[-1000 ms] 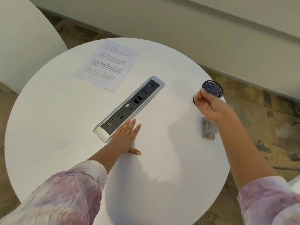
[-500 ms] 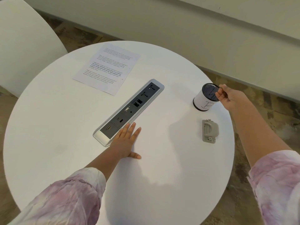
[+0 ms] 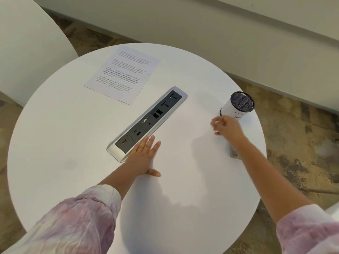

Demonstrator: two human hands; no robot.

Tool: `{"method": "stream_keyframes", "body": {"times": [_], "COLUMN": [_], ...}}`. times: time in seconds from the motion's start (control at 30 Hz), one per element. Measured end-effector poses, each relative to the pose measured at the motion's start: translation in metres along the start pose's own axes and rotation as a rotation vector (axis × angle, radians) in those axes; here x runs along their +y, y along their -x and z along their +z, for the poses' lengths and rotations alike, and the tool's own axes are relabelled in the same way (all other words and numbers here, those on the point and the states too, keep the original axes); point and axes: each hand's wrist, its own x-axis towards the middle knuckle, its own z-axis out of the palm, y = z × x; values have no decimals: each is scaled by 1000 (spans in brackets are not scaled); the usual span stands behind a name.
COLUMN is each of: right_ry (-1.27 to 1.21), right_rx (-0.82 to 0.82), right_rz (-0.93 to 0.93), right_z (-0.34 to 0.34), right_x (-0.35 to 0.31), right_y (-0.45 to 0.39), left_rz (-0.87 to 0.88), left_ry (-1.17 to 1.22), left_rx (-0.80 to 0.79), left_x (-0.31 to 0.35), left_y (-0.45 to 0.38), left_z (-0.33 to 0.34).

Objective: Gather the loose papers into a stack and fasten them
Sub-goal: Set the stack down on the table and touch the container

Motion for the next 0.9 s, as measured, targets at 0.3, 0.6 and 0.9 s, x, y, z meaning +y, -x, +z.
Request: {"method": "stream_keyframes", "body": {"times": [0.3, 0.6, 0.9], "right_ry": [568, 458, 326], "right_rx": [-41, 35, 174], "right_rz": [-83, -73, -68], "right_z": [49, 62, 65], "right_x": [66, 68, 79], "right_y": [58, 64, 82], "left_rz": [7, 6, 6], "left_ry": [11, 21, 0], "left_rx": [-1, -10, 11], "left_x": [-1, -1, 0], "left_y": [-1, -1, -2], "left_z": [1, 1, 3]}}
